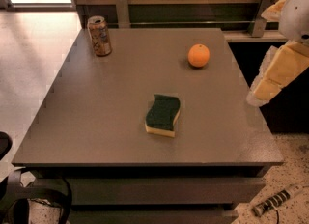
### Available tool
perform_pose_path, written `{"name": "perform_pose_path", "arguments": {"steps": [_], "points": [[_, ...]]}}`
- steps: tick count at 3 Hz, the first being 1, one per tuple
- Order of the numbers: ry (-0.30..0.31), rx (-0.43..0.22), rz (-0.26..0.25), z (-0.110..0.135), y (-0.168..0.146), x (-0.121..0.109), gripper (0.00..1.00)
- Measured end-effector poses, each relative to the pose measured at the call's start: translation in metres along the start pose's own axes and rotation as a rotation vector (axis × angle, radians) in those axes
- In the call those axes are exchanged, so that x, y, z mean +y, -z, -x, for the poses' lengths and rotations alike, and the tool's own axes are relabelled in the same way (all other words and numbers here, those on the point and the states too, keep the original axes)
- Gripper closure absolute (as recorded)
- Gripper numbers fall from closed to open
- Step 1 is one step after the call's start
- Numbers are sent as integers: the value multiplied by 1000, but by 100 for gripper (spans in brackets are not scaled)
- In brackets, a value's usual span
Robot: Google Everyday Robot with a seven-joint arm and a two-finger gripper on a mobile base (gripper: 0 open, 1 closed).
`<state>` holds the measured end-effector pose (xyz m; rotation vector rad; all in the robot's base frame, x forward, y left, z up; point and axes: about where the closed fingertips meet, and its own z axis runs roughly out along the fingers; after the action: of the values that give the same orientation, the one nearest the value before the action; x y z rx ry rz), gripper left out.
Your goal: Knock orange can over
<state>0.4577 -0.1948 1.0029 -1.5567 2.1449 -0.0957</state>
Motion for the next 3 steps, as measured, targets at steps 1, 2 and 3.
{"name": "perform_pose_path", "arguments": {"steps": [1,2,3], "points": [[-116,-123,6,18,-20,-5,0],[-197,-333,-3,63,-40,-21,0],[-218,-514,-65,117,-45,-55,0]]}}
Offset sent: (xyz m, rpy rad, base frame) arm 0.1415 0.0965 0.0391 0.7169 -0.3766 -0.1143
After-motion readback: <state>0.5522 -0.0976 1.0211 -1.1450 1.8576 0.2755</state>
